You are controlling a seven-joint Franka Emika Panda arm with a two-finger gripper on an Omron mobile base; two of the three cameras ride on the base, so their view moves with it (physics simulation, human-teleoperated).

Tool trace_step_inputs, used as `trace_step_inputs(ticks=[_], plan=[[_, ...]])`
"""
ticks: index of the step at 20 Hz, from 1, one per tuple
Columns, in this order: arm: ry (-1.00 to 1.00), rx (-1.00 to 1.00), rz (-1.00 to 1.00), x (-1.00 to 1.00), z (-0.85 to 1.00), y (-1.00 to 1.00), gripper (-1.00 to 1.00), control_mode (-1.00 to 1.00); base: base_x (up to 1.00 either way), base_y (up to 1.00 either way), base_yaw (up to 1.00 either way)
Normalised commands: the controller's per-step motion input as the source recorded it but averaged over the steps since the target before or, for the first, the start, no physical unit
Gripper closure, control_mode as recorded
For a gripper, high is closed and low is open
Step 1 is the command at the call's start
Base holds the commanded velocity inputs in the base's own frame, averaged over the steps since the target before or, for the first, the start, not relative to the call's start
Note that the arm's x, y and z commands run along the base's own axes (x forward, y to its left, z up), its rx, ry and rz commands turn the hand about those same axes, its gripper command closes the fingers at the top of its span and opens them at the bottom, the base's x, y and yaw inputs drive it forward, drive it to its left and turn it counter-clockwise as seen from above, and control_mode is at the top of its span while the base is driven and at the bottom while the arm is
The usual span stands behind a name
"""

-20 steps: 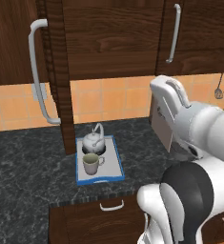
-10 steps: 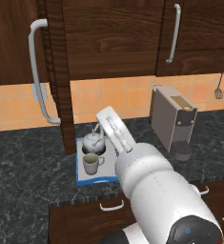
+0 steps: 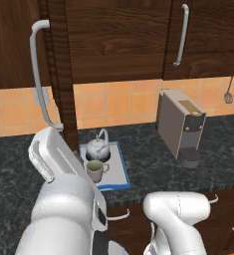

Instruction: Pick the kettle from the counter and place it on the tray. Then pick the mug from the cabinet and place it on the tray. Then close the cabinet doors.

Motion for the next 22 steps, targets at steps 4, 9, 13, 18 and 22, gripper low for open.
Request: trace_step_inputs(ticks=[4, 9, 13, 18, 22], plan=[[-0.03, 0.0, -0.16, 0.46, -0.1, 0.99, 1.0, -1.0, 0.0, 0.0, 0.0], [0.0, 0.0, -0.15, 0.99, -0.14, 0.84, 1.0, -1.0, 0.0, 0.0, 0.0], [0.0, 0.0, -0.17, 1.0, -0.3, 0.55, 1.0, -1.0, 0.0, 0.0, 0.0], [0.0, 0.0, -0.09, 1.0, -0.35, 0.19, 1.0, -1.0, 0.0, 0.0, 0.0], [0.0, 0.0, -0.03, 1.0, -0.23, 0.21, 1.0, -1.0, 0.0, 0.0, 0.0]])
